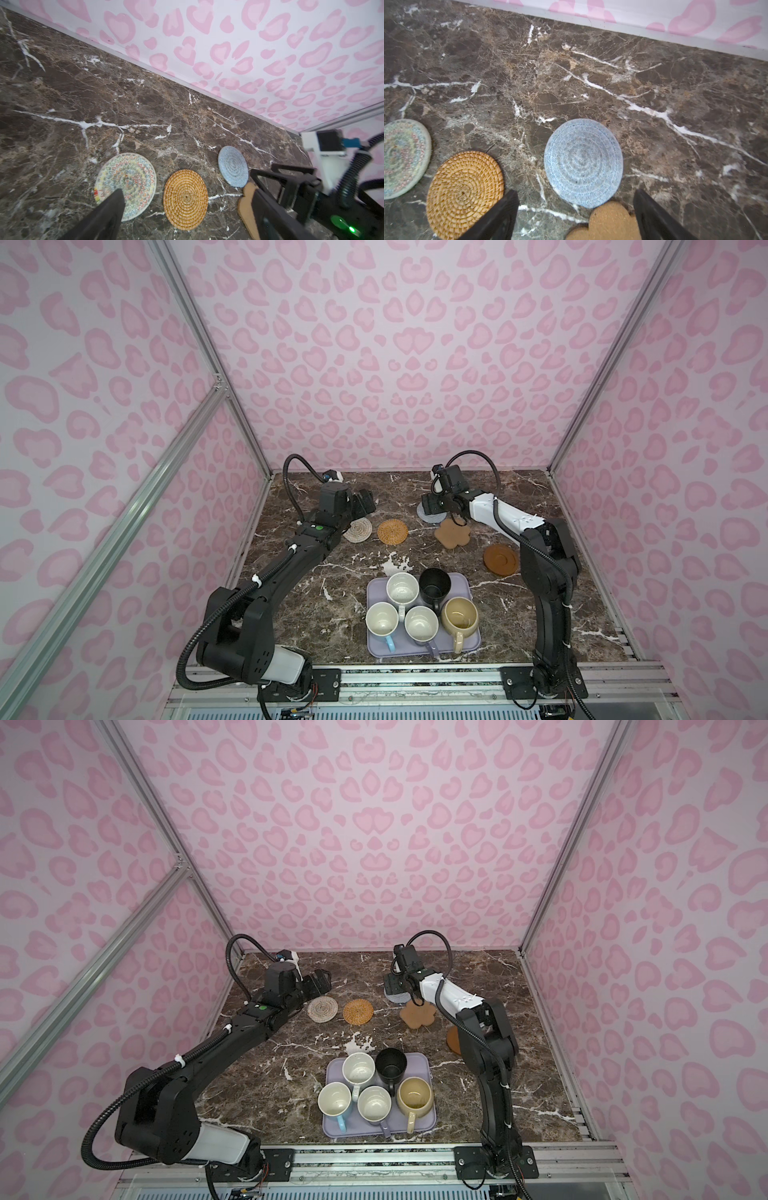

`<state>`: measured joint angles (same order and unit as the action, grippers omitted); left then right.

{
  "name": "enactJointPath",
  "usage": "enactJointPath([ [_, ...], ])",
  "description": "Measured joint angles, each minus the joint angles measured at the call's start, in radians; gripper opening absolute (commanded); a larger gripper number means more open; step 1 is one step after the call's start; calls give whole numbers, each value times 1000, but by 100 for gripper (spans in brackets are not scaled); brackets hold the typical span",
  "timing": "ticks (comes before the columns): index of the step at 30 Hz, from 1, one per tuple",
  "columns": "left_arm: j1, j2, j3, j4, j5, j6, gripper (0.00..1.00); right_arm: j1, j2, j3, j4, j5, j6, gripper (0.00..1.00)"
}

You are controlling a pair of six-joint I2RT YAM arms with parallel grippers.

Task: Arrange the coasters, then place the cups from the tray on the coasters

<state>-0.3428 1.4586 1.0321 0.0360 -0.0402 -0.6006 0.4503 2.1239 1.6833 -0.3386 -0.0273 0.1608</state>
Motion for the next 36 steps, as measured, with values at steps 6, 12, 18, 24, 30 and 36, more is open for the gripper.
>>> enactJointPath([
  [6, -43, 45, 38, 33, -23, -2, 97, -1, 142, 156, -58, -49, -29, 72],
  [12, -68, 68, 38, 38, -36, -34, 97, -2, 243, 262, -122, -54, -42, 59],
  [18, -101, 95, 37, 51, 11, -53, 97, -2, 285, 285, -169, -32, -49, 54],
  [24, -119, 96, 37, 47, 10, -52, 97, 2, 269, 241, -134, -43, -51, 49],
  [30, -129, 96, 37, 38, 6, -42, 97, 24, 234, 180, -114, -79, -64, 48],
  [36, -135, 93, 36, 17, 6, -41, 97, 42, 170, 74, -95, -78, -58, 47],
])
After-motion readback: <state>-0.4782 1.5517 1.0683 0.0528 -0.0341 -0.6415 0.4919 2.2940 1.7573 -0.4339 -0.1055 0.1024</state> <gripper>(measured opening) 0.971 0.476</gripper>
